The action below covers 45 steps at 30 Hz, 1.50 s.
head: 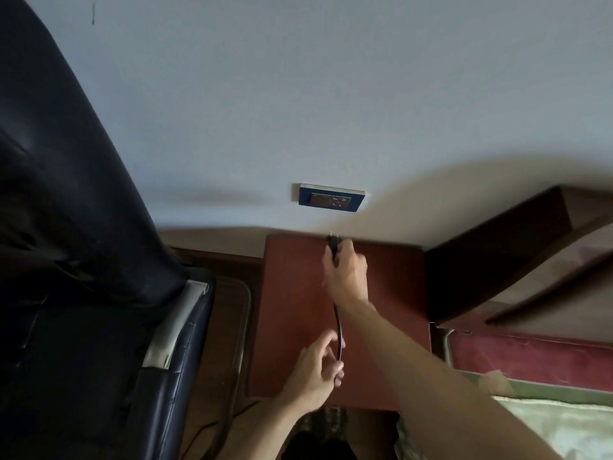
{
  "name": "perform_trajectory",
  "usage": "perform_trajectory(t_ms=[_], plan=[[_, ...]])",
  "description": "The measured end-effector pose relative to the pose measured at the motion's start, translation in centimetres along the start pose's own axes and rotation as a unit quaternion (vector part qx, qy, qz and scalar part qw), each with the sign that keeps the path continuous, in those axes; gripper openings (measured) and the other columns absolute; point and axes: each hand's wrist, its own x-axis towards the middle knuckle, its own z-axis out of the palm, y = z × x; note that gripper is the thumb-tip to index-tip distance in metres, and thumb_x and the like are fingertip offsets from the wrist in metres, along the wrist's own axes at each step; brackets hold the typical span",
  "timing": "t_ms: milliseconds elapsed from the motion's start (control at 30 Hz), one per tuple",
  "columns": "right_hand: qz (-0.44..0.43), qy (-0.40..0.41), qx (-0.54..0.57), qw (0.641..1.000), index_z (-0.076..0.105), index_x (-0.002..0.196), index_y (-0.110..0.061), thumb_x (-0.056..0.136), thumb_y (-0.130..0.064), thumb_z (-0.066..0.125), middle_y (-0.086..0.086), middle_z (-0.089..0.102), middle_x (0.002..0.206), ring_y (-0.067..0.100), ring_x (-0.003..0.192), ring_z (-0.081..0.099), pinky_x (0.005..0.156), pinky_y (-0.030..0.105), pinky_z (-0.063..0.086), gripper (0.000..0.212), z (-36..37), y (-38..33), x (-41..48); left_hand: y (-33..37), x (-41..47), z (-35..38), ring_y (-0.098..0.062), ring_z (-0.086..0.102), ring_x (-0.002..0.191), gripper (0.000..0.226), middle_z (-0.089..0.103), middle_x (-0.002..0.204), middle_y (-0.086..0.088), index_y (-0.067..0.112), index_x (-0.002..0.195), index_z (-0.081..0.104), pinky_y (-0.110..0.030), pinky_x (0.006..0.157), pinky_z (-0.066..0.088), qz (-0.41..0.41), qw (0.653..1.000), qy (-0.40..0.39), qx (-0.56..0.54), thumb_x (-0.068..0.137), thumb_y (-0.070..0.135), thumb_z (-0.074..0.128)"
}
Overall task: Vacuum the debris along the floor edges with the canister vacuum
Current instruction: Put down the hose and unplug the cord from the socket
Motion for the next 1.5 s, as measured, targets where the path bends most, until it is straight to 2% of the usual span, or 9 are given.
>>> perform_trajectory(t_ms=[167, 300, 467, 667, 833, 1000, 1133, 1333, 1500], plan=[[0.036, -0.017, 0.037, 0.999, 0.044, 0.086, -0.009, 0.099, -0.021, 0.053, 0.013, 0.061, 0.060, 0.024, 0.039, 0.061, 0.038, 0.034, 0.048, 0.020, -0.7, 1.6, -1.7, -1.7, -2.3, 0.3, -0.011, 0.066, 0.065, 0.029, 0.059, 0.072, 0.002, 0.029, 0.107, 0.052, -0.024, 0.067, 0.057, -0.029, 0.999, 0.017, 0.024, 0.096, 0.003, 0.051], [0.025, -0.009, 0.067, 0.997, 0.046, 0.087, -0.007, 0.099, -0.020, 0.054, 0.012, 0.060, 0.060, 0.024, 0.039, 0.061, 0.037, 0.031, 0.046, 0.019, -1.5, 0.9, -2.1, -0.7, -2.7, 0.1, -0.012, 0.067, 0.066, 0.025, 0.060, 0.074, -0.001, 0.025, 0.107, 0.053, -0.017, 0.064, 0.051, -0.013, 1.000, 0.021, 0.017, 0.096, 0.002, 0.051], [0.011, -0.010, 0.076, 0.997, 0.048, 0.090, -0.007, 0.099, -0.019, 0.055, 0.011, 0.059, 0.061, 0.024, 0.041, 0.062, 0.038, 0.022, 0.041, 0.017, -3.5, -0.3, -3.0, 0.2, -4.0, 0.5, -0.014, 0.067, 0.066, 0.025, 0.058, 0.074, -0.004, 0.020, 0.113, 0.053, -0.021, 0.066, 0.054, -0.006, 0.999, 0.038, 0.016, 0.095, 0.003, 0.051], [-0.052, -0.031, 0.078, 0.995, 0.048, 0.093, -0.008, 0.099, -0.019, 0.055, 0.010, 0.061, 0.063, 0.025, 0.043, 0.063, 0.043, 0.035, 0.049, 0.014, -5.8, -4.0, -4.2, 3.2, -6.2, 0.2, -0.012, 0.066, 0.066, 0.023, 0.058, 0.075, -0.005, 0.016, 0.115, 0.053, -0.016, 0.063, 0.050, 0.006, 0.997, 0.071, -0.004, 0.096, 0.002, 0.052], [-0.138, -0.071, 0.062, 0.986, 0.047, 0.098, -0.007, 0.101, -0.021, 0.051, 0.010, 0.063, 0.059, 0.025, 0.043, 0.062, 0.043, 0.032, 0.048, 0.015, -7.6, -8.7, -5.5, 5.8, -8.4, -0.5, -0.015, 0.066, 0.069, 0.023, 0.059, 0.076, -0.009, 0.014, 0.116, 0.053, -0.012, 0.052, 0.045, 0.021, 0.991, 0.133, -0.015, 0.097, 0.001, 0.052], [-0.196, -0.080, 0.097, 0.973, 0.048, 0.098, -0.009, 0.101, -0.023, 0.050, 0.005, 0.058, 0.056, 0.033, 0.047, 0.061, 0.048, 0.045, 0.050, 0.015, -9.3, -12.0, -8.7, 7.4, -12.0, -0.2, -0.016, 0.065, 0.067, 0.028, 0.056, 0.073, -0.006, 0.025, 0.108, 0.054, -0.019, 0.062, 0.051, 0.046, 0.978, 0.203, -0.001, 0.096, 0.001, 0.053], [-0.244, -0.083, 0.112, 0.960, 0.050, 0.097, -0.011, 0.099, -0.026, 0.051, 0.010, 0.060, 0.056, 0.035, 0.051, 0.058, 0.051, 0.053, 0.049, 0.015, -10.2, -14.6, -12.2, 8.4, -15.8, 0.2, -0.013, 0.063, 0.067, 0.027, 0.052, 0.071, -0.001, 0.020, 0.111, 0.054, -0.026, 0.067, 0.056, 0.058, 0.966, 0.254, -0.010, 0.095, -0.001, 0.053], [-0.292, -0.136, 0.141, 0.936, 0.050, 0.099, -0.017, 0.101, -0.025, 0.051, 0.012, 0.063, 0.061, 0.026, 0.049, 0.060, 0.050, 0.045, 0.051, 0.009, -11.2, -19.8, -18.5, 10.2, -22.3, 0.2, -0.012, 0.063, 0.067, 0.025, 0.053, 0.070, -0.001, 0.022, 0.110, 0.055, -0.021, 0.061, 0.052, 0.058, 0.944, 0.322, -0.043, 0.095, 0.002, 0.054], [-0.335, -0.198, 0.185, 0.902, 0.052, 0.102, -0.017, 0.102, -0.022, 0.054, 0.000, 0.058, 0.061, 0.012, 0.041, 0.055, 0.043, 0.030, 0.049, 0.006, -10.1, -24.4, -24.6, 10.6, -28.3, -0.4, -0.013, 0.064, 0.071, 0.025, 0.053, 0.079, -0.009, 0.021, 0.114, 0.053, -0.020, 0.063, 0.053, 0.043, 0.920, 0.374, -0.105, 0.097, 0.003, 0.050]])
